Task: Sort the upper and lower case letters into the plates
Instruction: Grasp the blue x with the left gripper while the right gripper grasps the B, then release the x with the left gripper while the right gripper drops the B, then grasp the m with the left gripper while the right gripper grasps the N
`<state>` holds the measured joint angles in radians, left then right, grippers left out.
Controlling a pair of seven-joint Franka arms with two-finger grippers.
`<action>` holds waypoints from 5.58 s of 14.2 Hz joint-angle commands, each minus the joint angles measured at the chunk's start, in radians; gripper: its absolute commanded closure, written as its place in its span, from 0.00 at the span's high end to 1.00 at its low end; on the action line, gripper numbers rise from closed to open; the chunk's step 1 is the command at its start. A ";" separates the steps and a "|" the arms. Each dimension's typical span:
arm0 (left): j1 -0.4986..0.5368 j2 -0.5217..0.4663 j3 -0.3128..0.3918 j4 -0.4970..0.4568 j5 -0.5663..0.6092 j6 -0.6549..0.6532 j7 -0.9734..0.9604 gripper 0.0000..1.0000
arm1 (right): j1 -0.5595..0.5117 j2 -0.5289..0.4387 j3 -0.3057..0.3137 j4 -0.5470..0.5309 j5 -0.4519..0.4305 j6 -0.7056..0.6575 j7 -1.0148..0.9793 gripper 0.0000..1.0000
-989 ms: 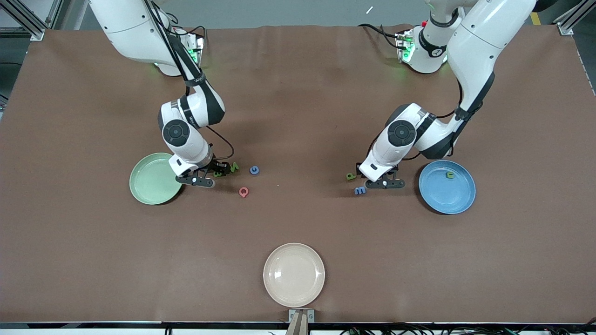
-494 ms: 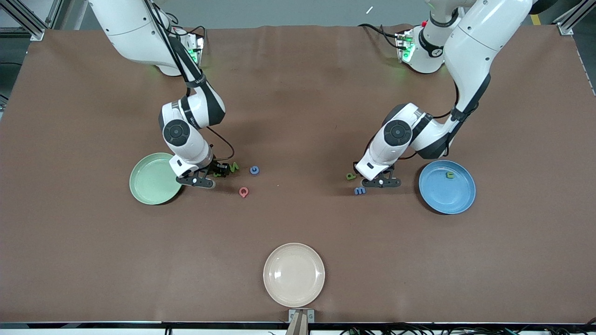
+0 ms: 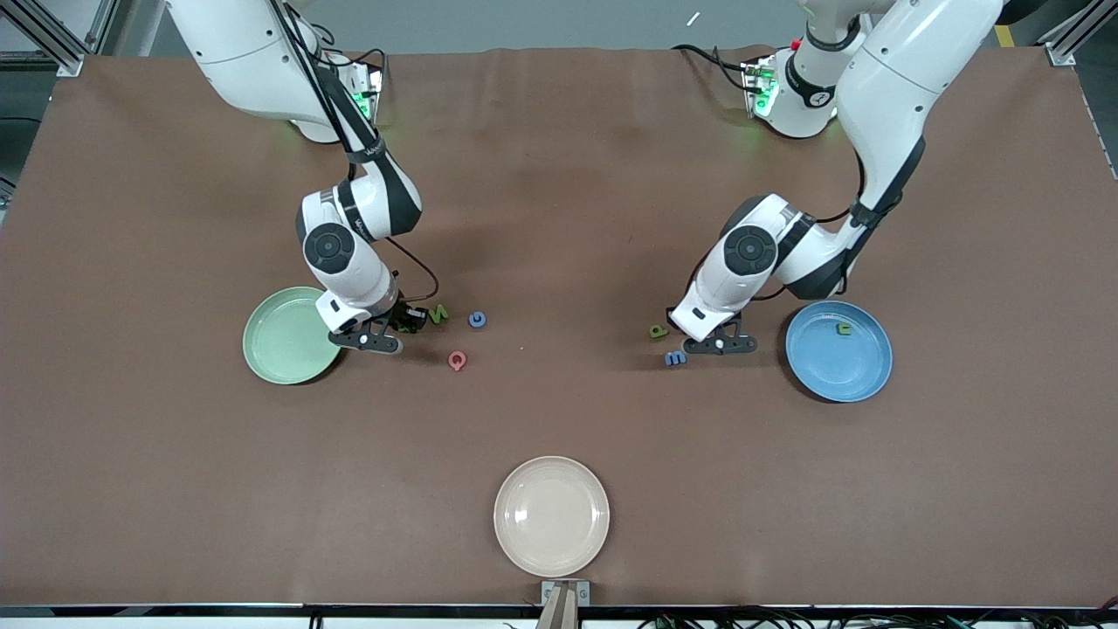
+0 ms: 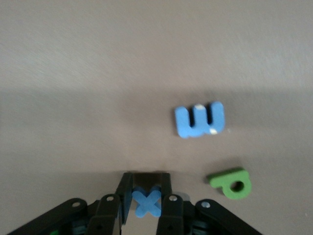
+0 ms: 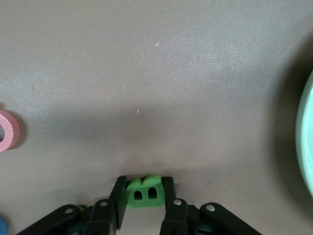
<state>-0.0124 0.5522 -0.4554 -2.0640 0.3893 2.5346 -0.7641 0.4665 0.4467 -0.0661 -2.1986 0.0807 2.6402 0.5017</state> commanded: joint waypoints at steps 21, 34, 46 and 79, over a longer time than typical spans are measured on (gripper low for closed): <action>0.638 0.032 -0.131 -0.001 0.253 -0.042 0.523 0.16 | -0.411 -0.083 0.002 -0.029 0.016 -0.256 -0.651 0.00; 0.579 -0.066 -0.414 0.022 0.177 -0.221 0.167 1.00 | -0.281 -0.086 0.014 0.040 0.090 -0.313 -0.404 1.00; 0.043 0.161 -0.141 0.298 0.175 -0.226 -0.379 1.00 | -0.114 -0.088 0.011 0.071 0.134 -0.301 -0.002 1.00; 0.176 0.098 -0.201 0.256 0.189 -0.243 -0.269 0.20 | 0.115 0.020 0.009 0.025 0.097 -0.049 0.558 0.29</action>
<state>0.0756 0.7412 -0.6062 -1.7267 0.5756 2.3111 -1.0871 0.5747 0.4656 -0.0485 -2.1555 0.1929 2.5849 1.0485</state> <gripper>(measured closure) 0.599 0.581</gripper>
